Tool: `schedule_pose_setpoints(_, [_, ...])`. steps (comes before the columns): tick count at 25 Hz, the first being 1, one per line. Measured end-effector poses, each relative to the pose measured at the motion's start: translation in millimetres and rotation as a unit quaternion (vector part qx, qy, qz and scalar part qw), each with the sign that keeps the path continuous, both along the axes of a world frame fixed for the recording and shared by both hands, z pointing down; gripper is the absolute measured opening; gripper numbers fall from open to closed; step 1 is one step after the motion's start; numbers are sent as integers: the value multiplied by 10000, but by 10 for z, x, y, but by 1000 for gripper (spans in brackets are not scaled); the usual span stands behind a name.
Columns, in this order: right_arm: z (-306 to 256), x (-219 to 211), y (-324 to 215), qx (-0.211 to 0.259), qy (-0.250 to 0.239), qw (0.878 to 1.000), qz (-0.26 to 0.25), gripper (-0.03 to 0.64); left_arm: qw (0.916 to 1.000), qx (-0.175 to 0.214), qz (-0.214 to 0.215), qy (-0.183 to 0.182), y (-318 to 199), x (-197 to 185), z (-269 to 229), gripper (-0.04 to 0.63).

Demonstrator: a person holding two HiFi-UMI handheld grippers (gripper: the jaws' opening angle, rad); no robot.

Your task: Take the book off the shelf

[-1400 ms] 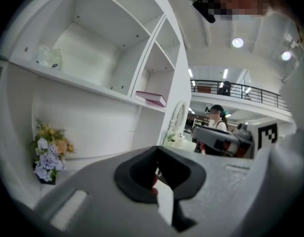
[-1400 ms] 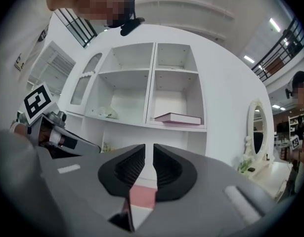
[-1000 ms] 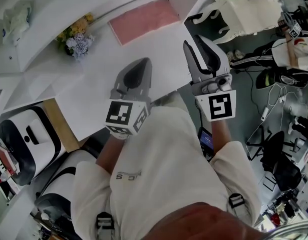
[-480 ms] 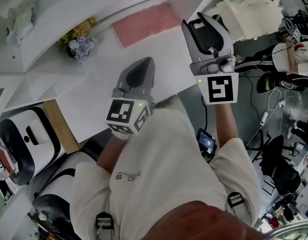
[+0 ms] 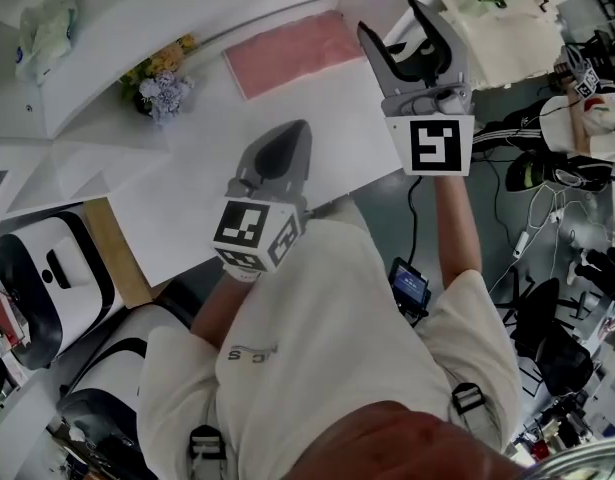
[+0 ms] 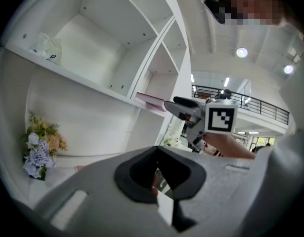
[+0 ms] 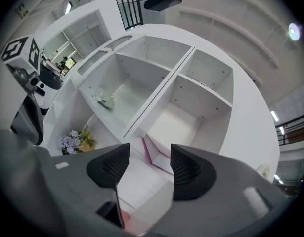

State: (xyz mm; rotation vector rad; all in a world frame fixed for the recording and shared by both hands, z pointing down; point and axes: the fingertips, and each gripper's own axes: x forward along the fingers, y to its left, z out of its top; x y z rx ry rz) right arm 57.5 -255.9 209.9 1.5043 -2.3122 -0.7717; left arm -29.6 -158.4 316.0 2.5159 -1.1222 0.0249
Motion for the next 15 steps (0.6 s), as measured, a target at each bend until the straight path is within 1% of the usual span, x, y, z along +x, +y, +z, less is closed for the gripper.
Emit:
schedule_pose_setpoints(3, [-61, 35, -105, 119, 304, 9995, 30, 262, 10000, -44, 10, 36, 12, 13, 13, -2])
schedule_pose_setpoints(6, [-77, 47, -209, 209, 801, 9965, 112, 270, 10000, -73, 9, 66, 19, 12, 19, -3])
schedule_pose_setpoints(9, [-22, 12, -320, 230, 1403, 9897, 143, 270, 9999, -95, -14, 92, -3, -4, 17, -3])
schedule_pose_setpoints(11, [11, -1, -378, 268, 1722, 9846, 152, 276, 9999, -112, -28, 112, -16, -10, 13, -3])
schedule_pose_setpoints(15, [73, 0, -474, 295, 2096, 9772, 183, 276, 9998, -138, -63, 149, -44, -30, 20, -3])
